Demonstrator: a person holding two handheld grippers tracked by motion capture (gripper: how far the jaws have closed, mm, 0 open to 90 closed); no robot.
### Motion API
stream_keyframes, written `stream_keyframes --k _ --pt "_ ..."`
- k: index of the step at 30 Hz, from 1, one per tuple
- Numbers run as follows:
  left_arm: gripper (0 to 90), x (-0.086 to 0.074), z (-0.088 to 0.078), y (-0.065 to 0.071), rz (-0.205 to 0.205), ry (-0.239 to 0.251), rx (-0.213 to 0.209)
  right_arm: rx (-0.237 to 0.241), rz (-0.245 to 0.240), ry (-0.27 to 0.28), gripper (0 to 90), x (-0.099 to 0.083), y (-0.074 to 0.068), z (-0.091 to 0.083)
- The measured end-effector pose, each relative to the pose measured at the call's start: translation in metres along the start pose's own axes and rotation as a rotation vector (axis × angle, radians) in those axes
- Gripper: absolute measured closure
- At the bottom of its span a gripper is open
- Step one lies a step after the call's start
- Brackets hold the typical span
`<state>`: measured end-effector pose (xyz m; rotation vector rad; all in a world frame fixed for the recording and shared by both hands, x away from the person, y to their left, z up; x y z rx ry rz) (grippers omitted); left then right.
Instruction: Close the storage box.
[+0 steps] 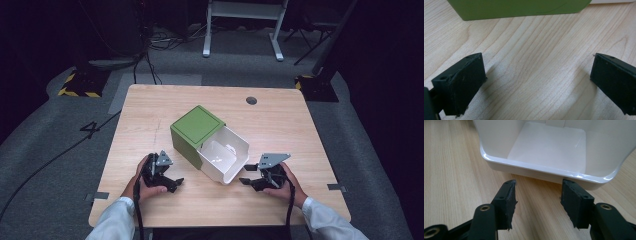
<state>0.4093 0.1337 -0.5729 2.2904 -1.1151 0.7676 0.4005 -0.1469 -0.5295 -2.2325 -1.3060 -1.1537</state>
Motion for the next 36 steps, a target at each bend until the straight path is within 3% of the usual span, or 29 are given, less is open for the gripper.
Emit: stream_keyframes --k 16,21,31,36 --pt "0.0 0.0 0.0 0.0 0.0 0.0 -0.002 -0.013 -0.019 0.053 45.0 0.031 -0.006 0.013" --pt "0.0 0.0 0.0 0.0 0.0 0.0 -0.001 -0.005 -0.006 0.042 45.8 0.032 -0.007 0.021" --pt "0.0 0.0 0.0 0.0 0.0 -0.001 -0.001 -0.041 0.006 0.063 46.1 0.044 -0.003 0.029" --pt "0.0 0.0 0.0 0.0 0.0 0.0 -0.002 -0.087 -0.016 0.072 45.8 0.049 -0.001 0.037"
Point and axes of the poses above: each handheld gripper's, and its own axes: z roughly forward along the jaws, x roughly out of its top, y roughly to its right, the point moved 9 cm from there along z, roughly forward along the jaws, and after that the axes turned 12 degrees about -x, right-handed, at the moved point
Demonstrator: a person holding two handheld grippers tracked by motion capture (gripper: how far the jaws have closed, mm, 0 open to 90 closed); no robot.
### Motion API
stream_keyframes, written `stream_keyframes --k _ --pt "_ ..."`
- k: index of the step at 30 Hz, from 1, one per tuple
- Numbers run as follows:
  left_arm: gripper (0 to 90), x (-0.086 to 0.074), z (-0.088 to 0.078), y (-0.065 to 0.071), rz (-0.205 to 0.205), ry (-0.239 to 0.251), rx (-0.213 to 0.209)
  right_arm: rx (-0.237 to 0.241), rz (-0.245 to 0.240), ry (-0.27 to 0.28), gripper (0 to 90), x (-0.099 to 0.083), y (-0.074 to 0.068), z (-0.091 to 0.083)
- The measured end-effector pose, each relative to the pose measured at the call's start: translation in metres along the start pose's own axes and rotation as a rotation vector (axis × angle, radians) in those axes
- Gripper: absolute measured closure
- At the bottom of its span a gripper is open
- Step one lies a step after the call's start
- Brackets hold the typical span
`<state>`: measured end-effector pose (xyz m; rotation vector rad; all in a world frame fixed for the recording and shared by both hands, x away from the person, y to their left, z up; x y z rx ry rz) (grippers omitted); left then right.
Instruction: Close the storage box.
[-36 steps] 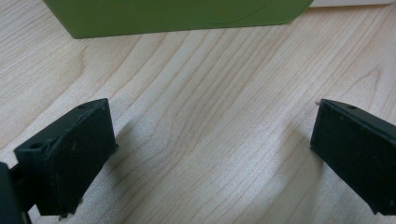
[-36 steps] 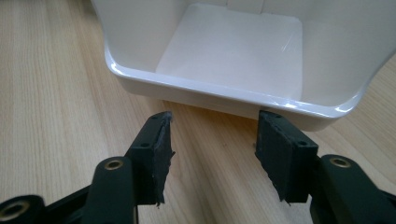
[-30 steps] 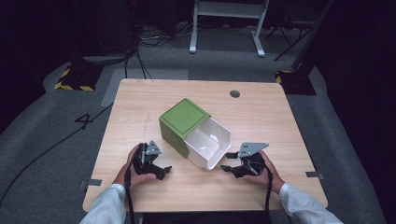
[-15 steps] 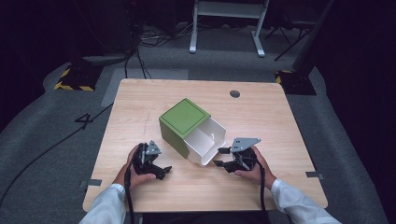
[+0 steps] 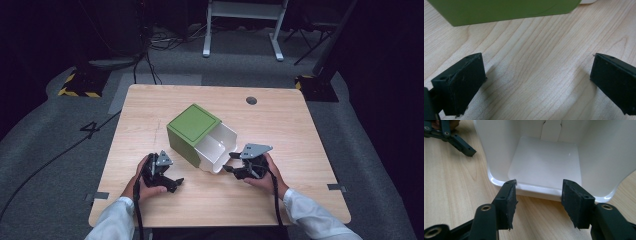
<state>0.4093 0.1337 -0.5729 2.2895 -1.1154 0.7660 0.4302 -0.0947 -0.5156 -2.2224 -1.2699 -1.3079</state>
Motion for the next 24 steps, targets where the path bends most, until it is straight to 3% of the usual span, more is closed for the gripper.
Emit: stream_keyframes --k 2,9,20,24 --pt "0.0 0.0 0.0 0.0 0.0 0.0 0.0 -0.01 0.0 -0.007 46.0 0.0 0.0 0.001" --pt "0.0 0.0 0.0 0.0 0.0 0.0 0.001 0.01 0.077 -0.02 48.1 -0.009 0.001 0.001" --pt "0.1 0.0 0.0 0.0 0.001 -0.001 0.001 0.042 0.083 -0.019 52.4 -0.012 -0.007 0.0" --pt "0.1 0.0 0.0 0.0 0.001 -0.001 0.002 0.051 0.077 -0.047 52.3 -0.018 -0.009 0.003"
Point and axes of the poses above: each handheld gripper's, and its own axes: z roughly forward along the jaws, x roughly out of its top, y roughly to its right, the point moved 9 cm from there along z, roughly forward along the jaws, and after that the axes turned 12 degrees about -x, right-handed, at the moved point
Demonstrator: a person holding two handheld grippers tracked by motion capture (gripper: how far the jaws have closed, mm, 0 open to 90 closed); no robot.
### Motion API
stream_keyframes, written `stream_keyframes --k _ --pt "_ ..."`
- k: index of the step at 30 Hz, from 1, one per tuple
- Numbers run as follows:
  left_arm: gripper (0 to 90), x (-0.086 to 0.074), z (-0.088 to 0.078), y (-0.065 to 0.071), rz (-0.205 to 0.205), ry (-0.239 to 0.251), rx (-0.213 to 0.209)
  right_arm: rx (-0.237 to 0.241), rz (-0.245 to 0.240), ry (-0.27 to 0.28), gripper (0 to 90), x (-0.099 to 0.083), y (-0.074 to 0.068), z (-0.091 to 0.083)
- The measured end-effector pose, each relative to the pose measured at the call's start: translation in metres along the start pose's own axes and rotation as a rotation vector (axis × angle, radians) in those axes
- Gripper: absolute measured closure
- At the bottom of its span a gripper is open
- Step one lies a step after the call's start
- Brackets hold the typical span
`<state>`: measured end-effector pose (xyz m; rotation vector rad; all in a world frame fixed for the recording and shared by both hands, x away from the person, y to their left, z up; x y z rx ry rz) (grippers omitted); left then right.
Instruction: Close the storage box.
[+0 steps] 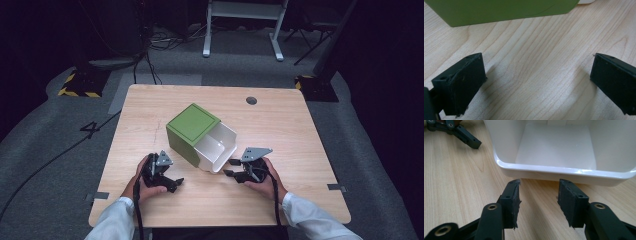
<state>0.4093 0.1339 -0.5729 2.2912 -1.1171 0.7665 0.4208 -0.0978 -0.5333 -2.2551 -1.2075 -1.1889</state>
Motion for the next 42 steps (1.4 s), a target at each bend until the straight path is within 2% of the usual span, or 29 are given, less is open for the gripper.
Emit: stream_keyframes --k 9,22,27,31,34,42 --pt "0.1 0.0 0.0 0.0 0.0 0.001 -0.001 0.001 -0.002 0.03 51.0 0.016 -0.001 0.005" --pt "0.1 0.0 0.0 0.0 0.0 0.001 -0.001 0.012 0.008 0.007 48.7 0.029 -0.004 0.029" --pt "0.1 0.0 0.0 0.0 0.0 0.002 -0.001 0.003 -0.007 0.006 48.7 0.032 -0.004 0.034" --pt "0.0 0.0 0.0 0.0 0.004 -0.003 -0.004 0.008 0.014 0.007 48.6 0.038 -0.004 0.038" --pt "0.0 0.0 0.0 0.0 0.004 -0.003 -0.005 0.005 -0.004 0.008 48.1 0.041 -0.005 0.043" --pt "0.0 0.0 0.0 0.0 0.005 -0.003 -0.005 0.006 -0.01 0.011 47.0 0.044 -0.007 0.046"
Point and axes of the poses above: each handheld gripper's, and its own axes: z roughly forward along the jaws, x roughly out of its top, y roughly to its right, the point moved 9 cm from there along z, roughly forward along the jaws, and after that the axes turned 12 degrees about -x, right-handed, at the moved point
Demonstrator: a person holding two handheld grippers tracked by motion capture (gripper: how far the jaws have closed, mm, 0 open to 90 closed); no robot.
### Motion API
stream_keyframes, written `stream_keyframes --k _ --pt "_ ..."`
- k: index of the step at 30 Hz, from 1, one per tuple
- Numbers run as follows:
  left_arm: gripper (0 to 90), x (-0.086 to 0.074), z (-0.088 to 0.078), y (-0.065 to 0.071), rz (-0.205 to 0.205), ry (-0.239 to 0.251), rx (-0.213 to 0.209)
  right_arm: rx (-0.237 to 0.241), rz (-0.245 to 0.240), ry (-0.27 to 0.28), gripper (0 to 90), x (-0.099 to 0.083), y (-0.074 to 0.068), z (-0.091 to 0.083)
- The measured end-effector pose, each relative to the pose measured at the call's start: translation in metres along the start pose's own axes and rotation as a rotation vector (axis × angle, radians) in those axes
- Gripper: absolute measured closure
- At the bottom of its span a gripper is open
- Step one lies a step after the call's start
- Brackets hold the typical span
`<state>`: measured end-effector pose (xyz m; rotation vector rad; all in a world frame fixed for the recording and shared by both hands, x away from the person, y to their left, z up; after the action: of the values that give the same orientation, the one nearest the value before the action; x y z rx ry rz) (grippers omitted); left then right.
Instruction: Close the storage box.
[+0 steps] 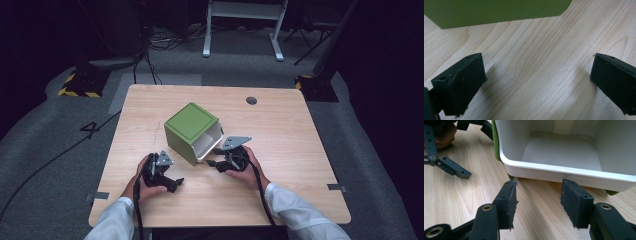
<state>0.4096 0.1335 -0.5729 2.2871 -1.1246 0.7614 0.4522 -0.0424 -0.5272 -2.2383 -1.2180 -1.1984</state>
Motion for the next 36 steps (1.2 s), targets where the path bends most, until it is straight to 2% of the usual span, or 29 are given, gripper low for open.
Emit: stream_keyframes --k 5,6,16,19,25,27,36 --pt "0.0 0.0 0.0 0.0 0.0 0.0 0.0 -0.003 -0.005 -0.003 46.5 -0.002 0.004 -0.005" --pt "0.0 0.0 0.0 0.0 0.0 0.0 0.0 -0.002 -0.024 -0.006 45.1 -0.005 0.006 -0.008" --pt "0.0 0.0 0.0 0.0 0.0 0.0 0.0 -0.026 -0.088 -0.035 36.7 -0.01 0.018 -0.032" --pt "0.0 0.0 0.0 0.0 0.0 0.0 0.0 -0.036 -0.137 -0.075 32.1 -0.017 0.023 -0.043" --pt "0.0 0.0 0.0 0.0 -0.001 0.001 0.0 -0.043 -0.155 -0.088 29.1 -0.022 0.029 -0.055" --pt "0.0 0.0 0.0 0.0 -0.001 0.001 0.001 -0.068 -0.166 -0.092 25.9 -0.026 0.036 -0.065" --pt "0.0 0.0 0.0 0.0 -0.001 0.0 0.002 -0.133 -0.169 -0.095 22.5 -0.039 0.055 -0.09"
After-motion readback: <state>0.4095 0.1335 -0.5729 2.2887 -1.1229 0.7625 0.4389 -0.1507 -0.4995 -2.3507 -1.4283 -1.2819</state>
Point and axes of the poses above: each handheld gripper's, and its own axes: z roughly forward along the jaws, x roughly out of its top, y roughly to its right, the point moved 9 cm from there along z, roughly forward along the jaws, and after that the axes turned 12 degrees about -x, right-handed, at the moved point
